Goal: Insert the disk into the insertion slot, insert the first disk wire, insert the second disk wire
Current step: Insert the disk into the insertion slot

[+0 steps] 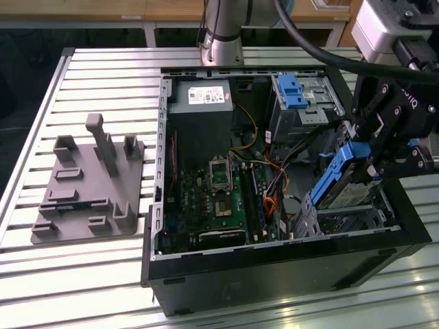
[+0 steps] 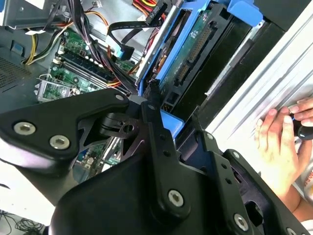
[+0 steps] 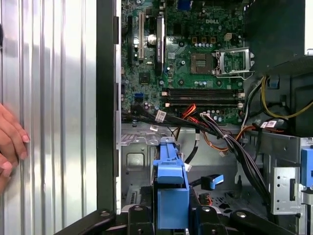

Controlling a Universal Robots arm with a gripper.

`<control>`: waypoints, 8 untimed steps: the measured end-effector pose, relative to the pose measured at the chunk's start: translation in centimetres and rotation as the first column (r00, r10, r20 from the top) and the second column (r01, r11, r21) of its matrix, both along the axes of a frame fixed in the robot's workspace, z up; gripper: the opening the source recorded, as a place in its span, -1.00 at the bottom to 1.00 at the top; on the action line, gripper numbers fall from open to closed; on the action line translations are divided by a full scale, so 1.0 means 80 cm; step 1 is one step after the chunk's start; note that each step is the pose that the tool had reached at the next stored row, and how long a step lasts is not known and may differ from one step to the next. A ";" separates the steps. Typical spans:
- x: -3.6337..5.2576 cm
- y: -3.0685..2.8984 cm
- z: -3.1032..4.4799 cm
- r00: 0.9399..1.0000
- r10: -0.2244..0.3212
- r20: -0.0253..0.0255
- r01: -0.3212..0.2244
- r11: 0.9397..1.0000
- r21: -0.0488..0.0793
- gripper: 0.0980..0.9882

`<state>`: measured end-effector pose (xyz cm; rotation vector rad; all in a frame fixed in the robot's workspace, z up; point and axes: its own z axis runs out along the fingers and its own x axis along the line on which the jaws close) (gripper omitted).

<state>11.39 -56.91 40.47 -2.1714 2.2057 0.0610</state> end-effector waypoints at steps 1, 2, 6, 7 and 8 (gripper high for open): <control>0.000 0.0000 -0.0026 1.000 0.000 0.000 0.000 1.000 0.000 -0.40; 0.000 -0.0001 -0.0049 1.000 0.000 0.000 0.000 1.000 0.000 -0.40; 0.000 -0.0002 -0.0136 1.000 0.000 0.000 0.000 1.000 0.000 -0.37; 0.000 -0.0001 -0.0144 1.000 0.000 0.000 0.000 1.000 0.000 -0.25; 0.000 -0.0001 -0.0145 1.000 0.000 0.000 0.000 1.000 0.000 -0.11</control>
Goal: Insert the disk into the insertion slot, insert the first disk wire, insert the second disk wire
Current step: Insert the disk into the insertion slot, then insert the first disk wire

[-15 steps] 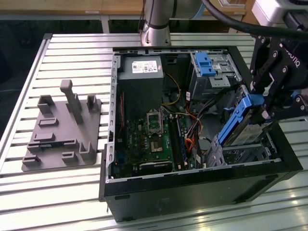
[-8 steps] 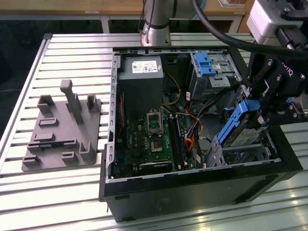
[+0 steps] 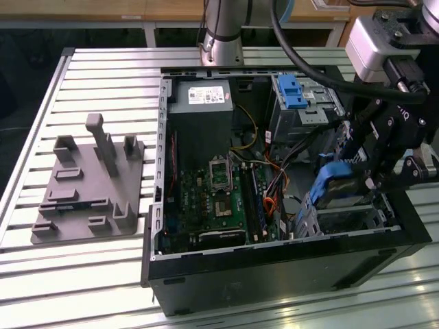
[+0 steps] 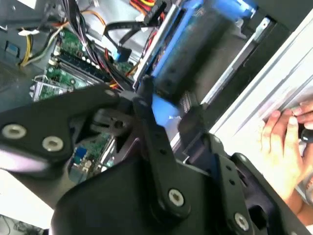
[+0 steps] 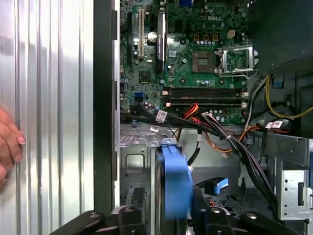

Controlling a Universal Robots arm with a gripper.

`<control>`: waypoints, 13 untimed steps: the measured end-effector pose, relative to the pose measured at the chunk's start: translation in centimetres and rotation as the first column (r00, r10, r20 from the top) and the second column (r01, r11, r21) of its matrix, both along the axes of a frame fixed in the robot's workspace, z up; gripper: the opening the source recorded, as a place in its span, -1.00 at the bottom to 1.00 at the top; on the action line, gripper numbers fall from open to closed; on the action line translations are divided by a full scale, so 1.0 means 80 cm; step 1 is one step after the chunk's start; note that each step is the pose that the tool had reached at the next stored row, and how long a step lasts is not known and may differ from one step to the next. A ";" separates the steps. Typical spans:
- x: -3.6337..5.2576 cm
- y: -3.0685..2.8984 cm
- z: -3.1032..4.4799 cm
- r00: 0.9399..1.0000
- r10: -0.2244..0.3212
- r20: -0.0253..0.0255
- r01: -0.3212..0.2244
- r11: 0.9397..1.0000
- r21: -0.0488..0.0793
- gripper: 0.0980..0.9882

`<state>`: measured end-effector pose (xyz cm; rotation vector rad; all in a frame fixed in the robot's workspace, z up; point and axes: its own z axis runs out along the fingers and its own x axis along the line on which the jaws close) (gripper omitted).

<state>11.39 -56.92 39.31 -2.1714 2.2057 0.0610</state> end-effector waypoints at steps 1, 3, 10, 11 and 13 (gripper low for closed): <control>0.000 0.0000 0.0000 1.000 0.000 0.000 0.000 1.000 0.000 -0.11; 0.000 0.0000 0.0000 1.000 0.000 0.000 0.000 1.000 0.000 0.03; 0.000 0.0000 -0.0007 1.000 0.000 0.000 0.000 1.000 0.000 0.03; 0.000 0.0000 -0.0008 1.000 0.000 0.000 0.000 1.000 0.000 0.03; 0.000 0.0000 -0.0008 1.000 0.000 0.000 0.000 1.000 0.000 0.03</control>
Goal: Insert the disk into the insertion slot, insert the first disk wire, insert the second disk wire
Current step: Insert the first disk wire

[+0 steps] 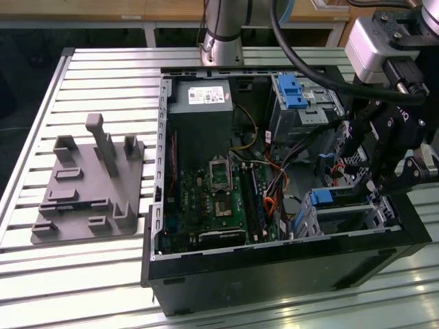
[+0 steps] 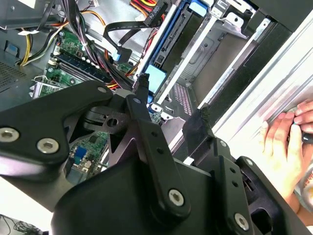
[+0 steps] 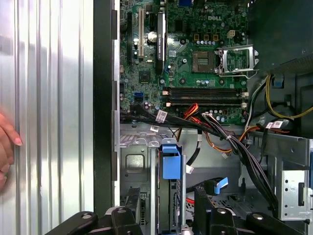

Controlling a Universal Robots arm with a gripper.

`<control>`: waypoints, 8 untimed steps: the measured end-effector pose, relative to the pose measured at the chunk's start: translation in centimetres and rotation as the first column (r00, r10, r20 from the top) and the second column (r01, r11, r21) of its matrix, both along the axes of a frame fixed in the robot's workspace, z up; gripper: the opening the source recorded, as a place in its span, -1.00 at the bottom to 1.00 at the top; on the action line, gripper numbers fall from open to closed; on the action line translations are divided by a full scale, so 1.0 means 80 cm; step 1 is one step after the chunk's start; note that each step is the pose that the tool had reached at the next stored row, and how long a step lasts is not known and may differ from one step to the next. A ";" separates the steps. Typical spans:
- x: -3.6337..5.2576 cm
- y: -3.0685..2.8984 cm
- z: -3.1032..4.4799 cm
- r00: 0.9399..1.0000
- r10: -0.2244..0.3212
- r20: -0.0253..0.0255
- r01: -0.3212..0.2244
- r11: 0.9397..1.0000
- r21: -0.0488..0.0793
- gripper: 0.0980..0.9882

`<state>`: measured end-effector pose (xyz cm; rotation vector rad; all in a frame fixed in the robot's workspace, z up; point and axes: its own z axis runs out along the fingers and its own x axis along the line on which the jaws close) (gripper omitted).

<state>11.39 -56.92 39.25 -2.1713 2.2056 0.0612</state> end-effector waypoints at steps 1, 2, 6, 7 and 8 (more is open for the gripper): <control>0.000 0.0000 0.0000 1.000 0.000 0.000 0.000 1.000 0.000 0.03; 0.000 0.0000 0.0000 1.000 0.000 0.000 0.000 1.000 0.000 0.03; 0.000 0.0000 -0.0001 1.000 0.000 0.000 0.000 1.000 0.000 0.03; 0.000 0.0000 -0.0001 1.000 0.000 0.000 0.000 1.000 0.000 0.03; 0.000 0.0000 -0.0001 1.000 0.000 0.000 0.000 1.000 0.000 0.03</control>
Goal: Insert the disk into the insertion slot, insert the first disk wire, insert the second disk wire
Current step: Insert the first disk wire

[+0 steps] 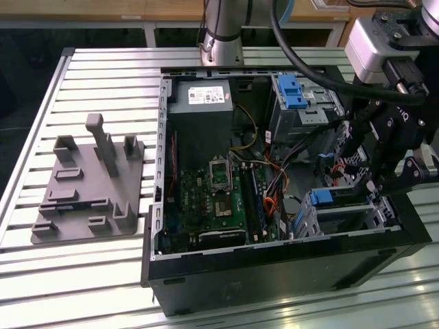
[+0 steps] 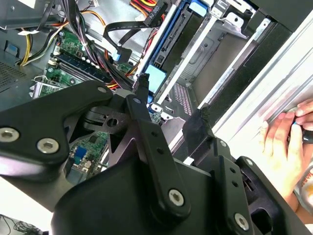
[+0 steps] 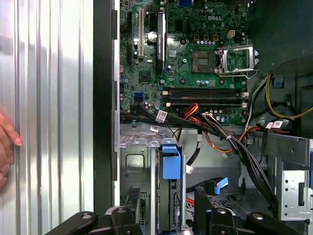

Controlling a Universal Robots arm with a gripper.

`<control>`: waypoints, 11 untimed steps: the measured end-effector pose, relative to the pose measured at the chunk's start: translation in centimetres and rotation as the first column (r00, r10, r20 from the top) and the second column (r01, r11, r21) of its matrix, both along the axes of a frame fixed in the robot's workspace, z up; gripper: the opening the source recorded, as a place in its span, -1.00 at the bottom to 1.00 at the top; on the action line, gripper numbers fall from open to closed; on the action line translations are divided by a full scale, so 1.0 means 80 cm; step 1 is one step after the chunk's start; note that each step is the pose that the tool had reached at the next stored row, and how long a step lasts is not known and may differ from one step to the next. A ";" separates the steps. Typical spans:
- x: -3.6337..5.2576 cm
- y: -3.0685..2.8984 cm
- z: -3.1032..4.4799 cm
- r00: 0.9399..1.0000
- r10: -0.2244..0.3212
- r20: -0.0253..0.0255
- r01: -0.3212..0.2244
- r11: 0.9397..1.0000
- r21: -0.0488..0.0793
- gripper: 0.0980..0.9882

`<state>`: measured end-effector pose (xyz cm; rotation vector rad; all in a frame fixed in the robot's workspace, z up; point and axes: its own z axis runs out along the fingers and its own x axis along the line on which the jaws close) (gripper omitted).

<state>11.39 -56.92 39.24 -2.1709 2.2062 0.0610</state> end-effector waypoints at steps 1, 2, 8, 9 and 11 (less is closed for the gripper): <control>0.000 0.0000 -0.0001 1.000 -0.008 0.000 0.008 1.000 0.000 0.03; 0.000 0.0000 -0.0002 1.000 -0.022 0.000 0.022 1.000 0.000 0.03; 0.001 0.0047 0.0001 0.997 -0.084 0.000 0.084 0.996 -0.006 0.03; 0.003 0.0064 0.0000 0.996 -0.084 -0.001 0.084 0.996 -0.008 0.03; 0.006 0.0071 -0.0005 0.997 -0.083 -0.004 0.083 0.997 -0.009 0.03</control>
